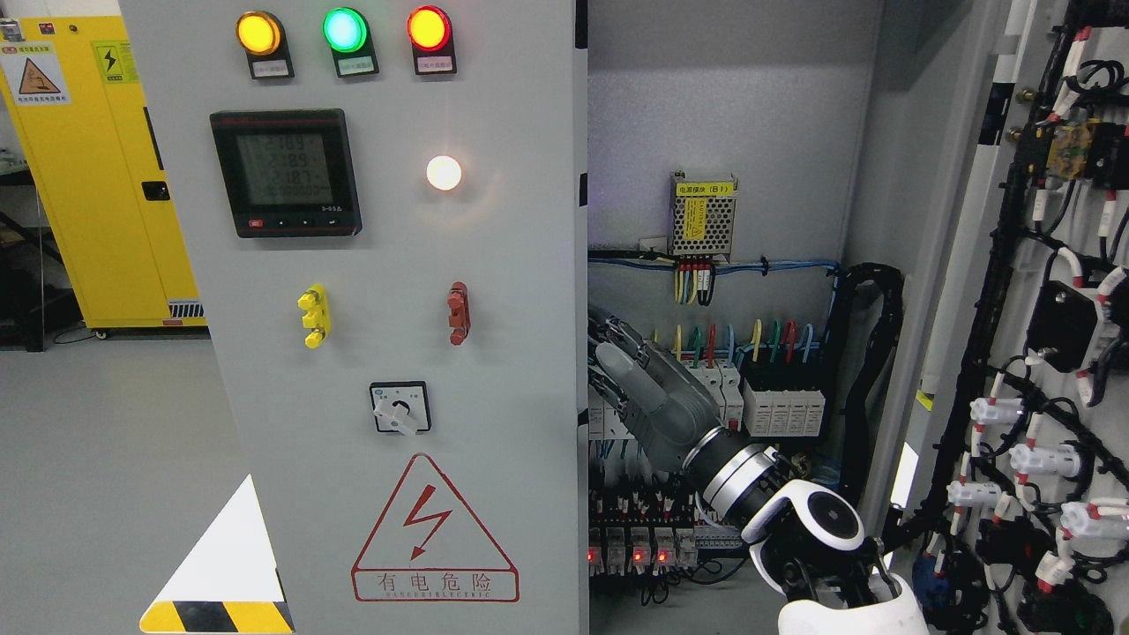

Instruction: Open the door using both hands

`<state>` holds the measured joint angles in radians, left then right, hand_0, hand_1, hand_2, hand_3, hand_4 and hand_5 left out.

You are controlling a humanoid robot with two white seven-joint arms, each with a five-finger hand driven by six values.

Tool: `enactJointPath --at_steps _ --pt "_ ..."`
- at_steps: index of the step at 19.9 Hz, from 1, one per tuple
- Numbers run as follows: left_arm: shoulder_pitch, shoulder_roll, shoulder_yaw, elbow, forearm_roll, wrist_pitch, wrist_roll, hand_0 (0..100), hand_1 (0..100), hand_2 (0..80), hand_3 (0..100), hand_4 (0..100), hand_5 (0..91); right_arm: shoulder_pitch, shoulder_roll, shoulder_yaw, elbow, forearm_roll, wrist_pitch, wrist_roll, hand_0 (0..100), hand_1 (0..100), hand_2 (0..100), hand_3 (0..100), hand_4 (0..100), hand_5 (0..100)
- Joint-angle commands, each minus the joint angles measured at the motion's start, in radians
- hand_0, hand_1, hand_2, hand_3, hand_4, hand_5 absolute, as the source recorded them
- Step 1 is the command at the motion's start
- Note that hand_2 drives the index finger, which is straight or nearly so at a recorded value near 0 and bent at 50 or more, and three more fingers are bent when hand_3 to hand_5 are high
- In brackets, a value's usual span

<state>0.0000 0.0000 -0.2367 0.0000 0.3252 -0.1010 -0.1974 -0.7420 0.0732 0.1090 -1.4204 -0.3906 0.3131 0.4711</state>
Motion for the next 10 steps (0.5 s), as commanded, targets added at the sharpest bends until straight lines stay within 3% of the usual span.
enactJointPath --at_steps 1,7,10 --pt "0.032 0.026 0.000 -0.014 0.000 0.000 0.000 12 56 0.0 0 0 0.0 -0.020 -0.001 -0.028 0.057 -0.008 0.001 0.035 0 50 4 0 0 0" --pt "0.032 0.022 0.000 -0.014 0.000 0.000 0.000 12 56 0.0 0 0 0.0 -0.039 -0.003 -0.035 0.104 -0.008 0.001 0.044 0 50 4 0 0 0" --pt "0.032 0.022 0.000 -0.014 0.000 0.000 0.000 12 56 0.0 0 0 0.0 -0.040 -0.003 -0.049 0.113 -0.010 0.000 0.086 0 50 4 0 0 0"
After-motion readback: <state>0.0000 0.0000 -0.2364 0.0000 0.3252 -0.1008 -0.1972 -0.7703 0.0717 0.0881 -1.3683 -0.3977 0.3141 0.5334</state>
